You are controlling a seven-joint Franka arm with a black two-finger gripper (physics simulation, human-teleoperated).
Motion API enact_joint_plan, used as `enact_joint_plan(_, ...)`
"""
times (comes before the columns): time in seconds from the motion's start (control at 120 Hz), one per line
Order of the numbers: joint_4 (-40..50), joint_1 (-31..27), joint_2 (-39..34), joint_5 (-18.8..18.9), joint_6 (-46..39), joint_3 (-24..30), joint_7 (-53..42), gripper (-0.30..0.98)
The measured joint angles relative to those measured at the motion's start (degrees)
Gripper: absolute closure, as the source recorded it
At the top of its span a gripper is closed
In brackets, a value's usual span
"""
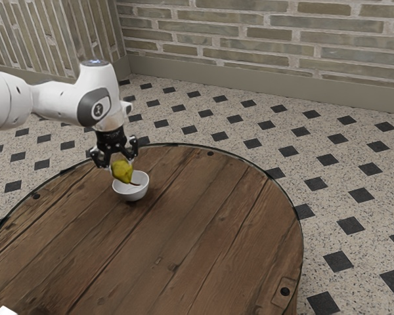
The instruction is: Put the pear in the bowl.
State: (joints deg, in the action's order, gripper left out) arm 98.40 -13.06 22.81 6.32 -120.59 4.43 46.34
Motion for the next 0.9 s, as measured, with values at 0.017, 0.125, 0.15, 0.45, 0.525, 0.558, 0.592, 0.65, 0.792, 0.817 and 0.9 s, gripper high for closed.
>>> enact_joint_plan(0.017, -0.2, 0.0, 0.3, 0.0, 0.1, 0.0, 0.0, 0.64)
enact_joint_plan(0.125, -1.5, 0.1, 2.1, 0.1, 0.3, -0.1, 0.2, 0.63)
enact_joint_plan(0.15, -1.7, 0.2, 2.4, 0.1, 0.3, -0.1, 0.2, 0.64)
enact_joint_plan(0.45, -2.1, 0.9, 2.7, 0.0, 0.0, 0.0, -0.6, 0.25)
enact_joint_plan(0.525, -2.2, 1.1, 2.6, -0.2, -0.2, 0.0, -0.9, 0.18)
enact_joint_plan(0.558, -2.1, 1.1, 2.6, -0.2, -0.2, 0.0, -1.1, 0.15)
enact_joint_plan(0.592, -2.1, 1.1, 2.5, -0.2, -0.3, 0.0, -1.2, 0.13)
enact_joint_plan(0.65, -2.1, 1.1, 2.3, -0.3, -0.3, 0.0, -1.5, 0.10)
enact_joint_plan(0.792, -2.1, 1.1, 2.0, -0.3, -0.4, 0.0, -2.0, 0.05)
enact_joint_plan(0.817, -2.1, 1.1, 1.9, -0.3, -0.4, 0.0, -2.0, 0.05)
enact_joint_plan(0.9, -0.4, 0.8, -2.9, 0.2, 1.0, 1.0, -2.3, 0.03)
